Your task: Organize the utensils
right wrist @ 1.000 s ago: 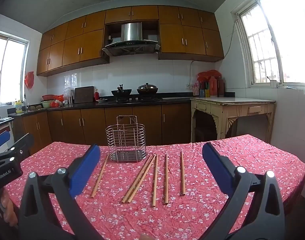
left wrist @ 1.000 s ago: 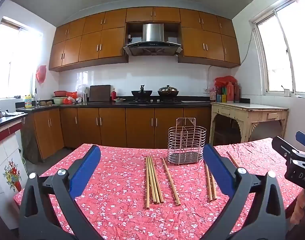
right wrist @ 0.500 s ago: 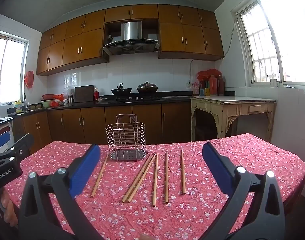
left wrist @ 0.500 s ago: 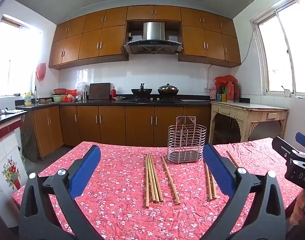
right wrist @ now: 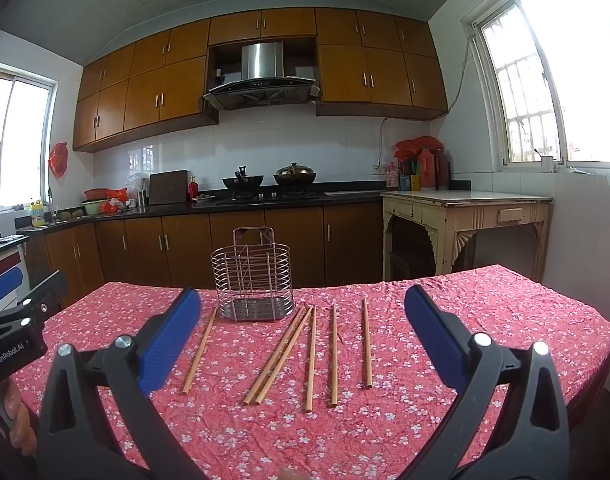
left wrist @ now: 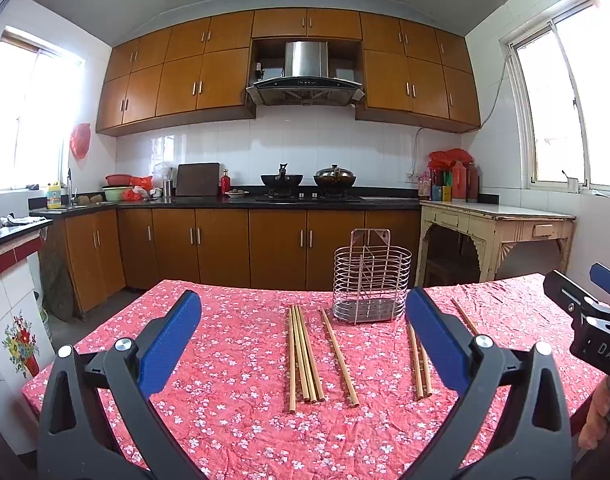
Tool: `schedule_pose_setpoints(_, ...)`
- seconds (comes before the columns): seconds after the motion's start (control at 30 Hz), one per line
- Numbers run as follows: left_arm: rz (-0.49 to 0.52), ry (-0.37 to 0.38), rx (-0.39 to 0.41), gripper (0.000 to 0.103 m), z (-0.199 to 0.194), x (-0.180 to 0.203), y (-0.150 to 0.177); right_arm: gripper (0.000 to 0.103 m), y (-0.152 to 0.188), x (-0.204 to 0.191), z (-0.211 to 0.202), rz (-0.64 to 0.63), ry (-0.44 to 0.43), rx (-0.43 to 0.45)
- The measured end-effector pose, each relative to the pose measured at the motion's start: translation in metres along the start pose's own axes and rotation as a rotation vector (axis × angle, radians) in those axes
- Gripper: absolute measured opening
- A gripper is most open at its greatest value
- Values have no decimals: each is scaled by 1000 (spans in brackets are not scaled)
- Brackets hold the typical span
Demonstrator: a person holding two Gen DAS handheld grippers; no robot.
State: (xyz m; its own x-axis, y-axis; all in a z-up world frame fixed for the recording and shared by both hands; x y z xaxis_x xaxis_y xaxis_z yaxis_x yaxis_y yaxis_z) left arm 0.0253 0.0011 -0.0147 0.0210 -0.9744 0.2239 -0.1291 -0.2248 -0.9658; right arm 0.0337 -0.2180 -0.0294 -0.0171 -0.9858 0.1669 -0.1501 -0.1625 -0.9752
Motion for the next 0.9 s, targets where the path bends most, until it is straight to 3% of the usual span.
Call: schedule_pose_setpoints(0.9,-4,-1,-6,101,2,-2,2,99,-2,2,0,0,1,2)
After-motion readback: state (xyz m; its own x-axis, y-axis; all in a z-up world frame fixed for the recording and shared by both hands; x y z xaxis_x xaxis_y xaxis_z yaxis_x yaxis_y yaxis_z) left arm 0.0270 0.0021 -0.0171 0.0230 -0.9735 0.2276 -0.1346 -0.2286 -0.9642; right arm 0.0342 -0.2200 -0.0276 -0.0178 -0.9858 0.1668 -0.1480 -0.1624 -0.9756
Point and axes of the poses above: each gripper's, at about its wrist camera, not at the fingertips, and z roughly the way its jaws point, x to its right, y to its underside, the point moved 2 cm from there along z, roughly the way its jaws point, and after that the axes turned 13 degrees about -z, right-handed, at the moved point
